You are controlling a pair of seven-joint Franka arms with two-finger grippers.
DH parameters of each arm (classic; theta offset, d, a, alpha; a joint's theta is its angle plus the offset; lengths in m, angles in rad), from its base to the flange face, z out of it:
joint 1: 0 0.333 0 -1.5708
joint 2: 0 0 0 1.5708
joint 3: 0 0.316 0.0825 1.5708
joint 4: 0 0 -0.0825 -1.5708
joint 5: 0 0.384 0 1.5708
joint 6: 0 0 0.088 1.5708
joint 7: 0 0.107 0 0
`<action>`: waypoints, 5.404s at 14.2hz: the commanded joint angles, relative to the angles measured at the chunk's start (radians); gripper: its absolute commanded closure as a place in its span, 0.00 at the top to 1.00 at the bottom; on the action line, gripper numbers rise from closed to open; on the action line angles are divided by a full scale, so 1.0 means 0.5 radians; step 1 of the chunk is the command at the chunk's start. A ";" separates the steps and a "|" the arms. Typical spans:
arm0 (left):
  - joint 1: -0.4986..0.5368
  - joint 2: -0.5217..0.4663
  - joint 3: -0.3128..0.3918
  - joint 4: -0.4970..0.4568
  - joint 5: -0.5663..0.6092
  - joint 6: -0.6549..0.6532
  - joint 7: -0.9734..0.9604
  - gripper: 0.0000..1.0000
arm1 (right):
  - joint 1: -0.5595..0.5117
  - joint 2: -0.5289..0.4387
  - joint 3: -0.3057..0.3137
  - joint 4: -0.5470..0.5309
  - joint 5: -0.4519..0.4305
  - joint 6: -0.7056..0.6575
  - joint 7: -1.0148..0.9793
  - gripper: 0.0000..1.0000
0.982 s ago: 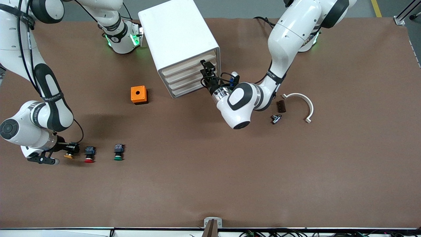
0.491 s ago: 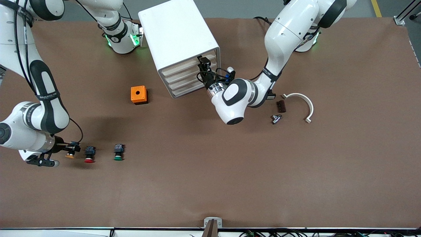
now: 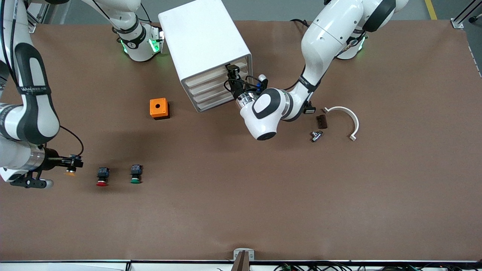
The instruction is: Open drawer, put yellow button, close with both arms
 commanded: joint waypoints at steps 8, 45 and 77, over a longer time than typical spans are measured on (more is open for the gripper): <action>0.214 -0.030 0.028 -0.028 -0.019 0.029 -0.024 0.15 | 0.267 -0.361 0.007 0.014 0.120 -0.509 0.817 0.00; 0.730 -0.297 0.129 0.476 1.134 0.360 2.694 0.99 | 1.878 -0.422 0.001 -0.330 0.307 0.245 3.859 0.53; -0.160 -0.380 0.105 0.347 2.165 0.910 2.200 0.99 | 0.252 -0.738 -0.094 -0.026 0.071 -0.362 -0.132 1.00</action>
